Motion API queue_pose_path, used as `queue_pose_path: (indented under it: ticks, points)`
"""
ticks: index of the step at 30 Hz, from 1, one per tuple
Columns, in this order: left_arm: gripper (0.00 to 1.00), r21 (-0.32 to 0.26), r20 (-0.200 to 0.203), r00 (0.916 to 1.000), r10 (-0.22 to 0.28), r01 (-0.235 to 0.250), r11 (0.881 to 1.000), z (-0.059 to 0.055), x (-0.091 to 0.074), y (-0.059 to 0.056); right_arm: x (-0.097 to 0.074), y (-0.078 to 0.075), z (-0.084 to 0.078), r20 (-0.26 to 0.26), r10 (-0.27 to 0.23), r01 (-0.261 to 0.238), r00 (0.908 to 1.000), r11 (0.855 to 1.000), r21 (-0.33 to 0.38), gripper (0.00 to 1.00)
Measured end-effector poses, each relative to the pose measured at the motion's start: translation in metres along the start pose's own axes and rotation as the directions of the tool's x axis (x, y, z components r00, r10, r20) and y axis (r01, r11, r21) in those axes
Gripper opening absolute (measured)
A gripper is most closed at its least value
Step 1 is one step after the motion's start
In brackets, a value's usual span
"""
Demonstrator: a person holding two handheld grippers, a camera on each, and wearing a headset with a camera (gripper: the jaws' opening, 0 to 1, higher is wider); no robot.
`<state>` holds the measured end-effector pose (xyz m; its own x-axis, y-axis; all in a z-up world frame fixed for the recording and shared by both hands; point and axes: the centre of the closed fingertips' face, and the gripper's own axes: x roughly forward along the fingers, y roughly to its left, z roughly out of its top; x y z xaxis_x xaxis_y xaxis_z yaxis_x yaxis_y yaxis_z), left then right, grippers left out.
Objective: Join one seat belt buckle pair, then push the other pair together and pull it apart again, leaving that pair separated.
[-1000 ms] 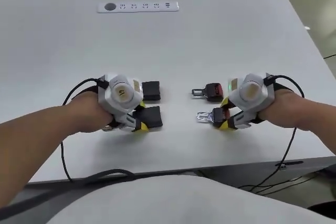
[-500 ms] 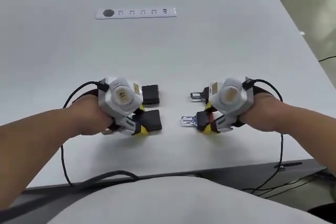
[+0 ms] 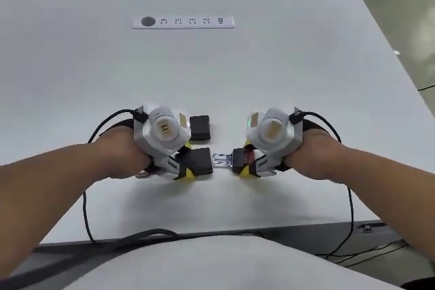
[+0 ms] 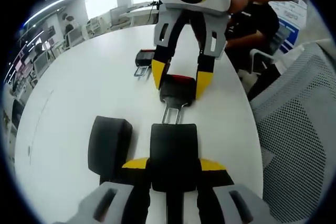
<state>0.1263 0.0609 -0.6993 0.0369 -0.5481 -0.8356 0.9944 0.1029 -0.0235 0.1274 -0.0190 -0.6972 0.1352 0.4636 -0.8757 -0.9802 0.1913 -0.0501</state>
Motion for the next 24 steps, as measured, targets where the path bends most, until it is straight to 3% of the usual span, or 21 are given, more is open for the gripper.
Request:
queue_pose_path:
  ticks: [8, 13, 24]
  points:
    - [0.34, 0.000, -0.002, 1.0000, -0.001, 0.001, 1.000, -0.0009, 0.0011, 0.0009, 0.0027, 0.0026, -0.0012, -0.013, -0.010, 0.010, 0.9999, 1.000, -0.010, 0.32]
    - [0.34, 0.017, -0.005, 0.9999, -0.011, 0.011, 1.000, 0.0002, 0.0018, 0.0002, 0.0096, 0.0059, 0.0081, -0.007, 0.003, -0.003, 1.0000, 0.999, -0.050, 0.32]
    - [0.33, 0.049, -0.017, 0.9993, -0.032, 0.033, 0.998, 0.0008, 0.0018, -0.0001, 0.0092, 0.0069, 0.0084, -0.025, 0.082, -0.084, 0.9963, 0.992, -0.094, 0.31]
